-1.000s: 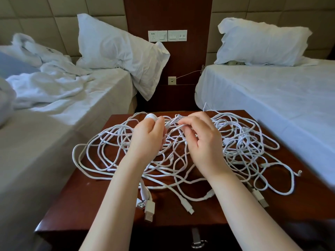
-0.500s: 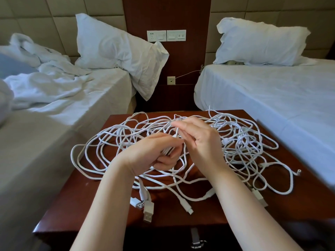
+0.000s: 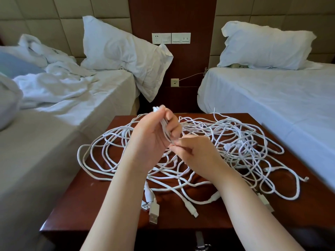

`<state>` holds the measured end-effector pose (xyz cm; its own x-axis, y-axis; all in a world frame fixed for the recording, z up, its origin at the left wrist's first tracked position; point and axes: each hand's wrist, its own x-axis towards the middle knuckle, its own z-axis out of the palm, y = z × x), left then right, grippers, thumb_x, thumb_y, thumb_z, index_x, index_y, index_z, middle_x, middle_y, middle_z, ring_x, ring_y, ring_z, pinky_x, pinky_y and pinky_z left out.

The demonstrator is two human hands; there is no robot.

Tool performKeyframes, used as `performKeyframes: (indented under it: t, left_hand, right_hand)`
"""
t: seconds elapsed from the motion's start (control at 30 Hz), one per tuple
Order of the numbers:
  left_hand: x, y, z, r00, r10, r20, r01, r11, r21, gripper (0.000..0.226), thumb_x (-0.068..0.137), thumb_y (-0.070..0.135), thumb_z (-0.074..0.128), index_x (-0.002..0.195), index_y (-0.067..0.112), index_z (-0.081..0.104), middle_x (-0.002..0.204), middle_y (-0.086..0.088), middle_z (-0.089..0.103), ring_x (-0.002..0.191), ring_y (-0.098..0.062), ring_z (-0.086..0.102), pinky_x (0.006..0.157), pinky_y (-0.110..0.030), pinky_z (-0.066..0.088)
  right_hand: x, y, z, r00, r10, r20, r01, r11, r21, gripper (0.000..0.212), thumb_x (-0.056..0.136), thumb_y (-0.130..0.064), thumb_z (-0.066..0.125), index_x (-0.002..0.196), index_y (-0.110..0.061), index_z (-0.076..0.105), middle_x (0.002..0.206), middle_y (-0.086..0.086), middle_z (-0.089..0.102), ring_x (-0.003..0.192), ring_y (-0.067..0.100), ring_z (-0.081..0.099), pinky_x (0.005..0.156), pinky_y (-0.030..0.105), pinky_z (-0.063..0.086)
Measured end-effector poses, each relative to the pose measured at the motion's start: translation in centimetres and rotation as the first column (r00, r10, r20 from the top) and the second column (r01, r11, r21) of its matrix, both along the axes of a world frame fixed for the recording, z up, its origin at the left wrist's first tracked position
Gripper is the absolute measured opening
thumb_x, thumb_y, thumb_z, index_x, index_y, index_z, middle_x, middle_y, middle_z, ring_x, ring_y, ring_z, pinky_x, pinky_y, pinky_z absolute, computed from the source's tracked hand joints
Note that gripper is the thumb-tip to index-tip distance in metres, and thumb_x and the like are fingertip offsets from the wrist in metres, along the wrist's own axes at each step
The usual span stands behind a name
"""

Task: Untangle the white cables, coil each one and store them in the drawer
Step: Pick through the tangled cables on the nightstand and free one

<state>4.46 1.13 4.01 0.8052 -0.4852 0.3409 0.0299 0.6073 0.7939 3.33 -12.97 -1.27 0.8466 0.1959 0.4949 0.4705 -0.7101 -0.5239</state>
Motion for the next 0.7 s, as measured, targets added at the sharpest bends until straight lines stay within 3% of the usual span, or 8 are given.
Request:
performKeyframes:
  t: [0.07, 0.2, 0.33, 0.47, 0.6, 0.7]
  left_hand:
    - [0.2, -0.2, 0.3, 0.986, 0.155, -0.064, -0.161, 0.982, -0.100, 0.036, 0.100, 0.017, 0.035, 0.068, 0.011, 0.049, 0.055, 0.003, 0.042, 0.048, -0.009, 0.042, 0.048, -0.018, 0.041]
    - [1.1, 0.0, 0.3, 0.892, 0.426, -0.152, -0.449, 0.875, -0.179, 0.034, 0.103, 0.012, 0.033, 0.072, 0.011, 0.045, 0.058, 0.002, 0.047, 0.051, -0.010, 0.043, 0.053, -0.020, 0.041]
    - [1.7, -0.3, -0.4, 0.793, 0.609, 0.022, -0.609, 0.793, -0.010, 0.034, 0.101, 0.006, 0.032, 0.070, 0.012, 0.046, 0.055, 0.005, 0.047, 0.057, -0.012, 0.048, 0.061, -0.026, 0.044]
    - [2.0, 0.1, -1.1, 0.605, 0.769, 0.207, -0.795, 0.600, 0.090, 0.033, 0.100, 0.010, 0.034, 0.072, 0.017, 0.050, 0.054, 0.012, 0.054, 0.061, -0.011, 0.051, 0.073, -0.039, 0.045]
    - [1.8, 0.9, -1.6, 0.417, 0.775, 0.475, -0.909, 0.352, 0.223, 0.044, 0.101, 0.012, 0.035, 0.064, 0.005, 0.057, 0.065, -0.008, 0.061, 0.058, -0.003, 0.051, 0.063, -0.016, 0.042]
    - [1.7, 1.0, -1.6, 0.459, 0.706, 0.539, -0.885, 0.316, 0.341, 0.047, 0.101, 0.014, 0.038, 0.063, -0.003, 0.062, 0.062, -0.006, 0.065, 0.057, -0.006, 0.057, 0.063, -0.018, 0.047]
  right_hand:
    - [-0.1, 0.0, 0.1, 0.997, -0.010, -0.081, 0.008, 1.000, -0.021, 0.047, 0.093, -0.029, 0.059, 0.050, -0.044, 0.045, 0.054, -0.013, 0.044, 0.056, 0.005, 0.046, 0.060, 0.021, 0.033]
    - [-0.5, -0.3, 0.3, 0.991, -0.037, -0.128, 0.028, 0.997, -0.074, 0.029, 0.093, -0.029, 0.059, 0.064, -0.035, 0.061, 0.053, -0.015, 0.047, 0.054, 0.003, 0.046, 0.059, 0.020, 0.034]
    - [-0.7, -0.4, 0.3, 0.998, -0.048, -0.034, 0.046, 0.998, -0.052, 0.014, 0.092, -0.025, 0.061, 0.083, -0.021, 0.071, 0.056, -0.018, 0.049, 0.052, 0.003, 0.048, 0.057, 0.016, 0.035]
    - [-0.6, -0.8, 0.4, 0.992, -0.097, 0.085, 0.097, 0.995, 0.004, 0.010, 0.090, -0.024, 0.064, 0.081, -0.019, 0.066, 0.067, -0.014, 0.058, 0.059, 0.003, 0.053, 0.058, 0.023, 0.045]
    - [-0.4, -0.8, 0.3, 0.940, -0.154, 0.303, 0.125, 0.986, 0.112, 0.015, 0.088, -0.018, 0.064, 0.074, -0.014, 0.061, 0.066, -0.012, 0.052, 0.059, 0.005, 0.049, 0.054, 0.019, 0.039]
    - [-0.1, -0.8, 0.3, 0.893, -0.184, 0.412, 0.118, 0.977, 0.179, 0.015, 0.089, -0.021, 0.061, 0.078, -0.012, 0.065, 0.072, -0.010, 0.056, 0.064, 0.005, 0.052, 0.055, 0.021, 0.044]
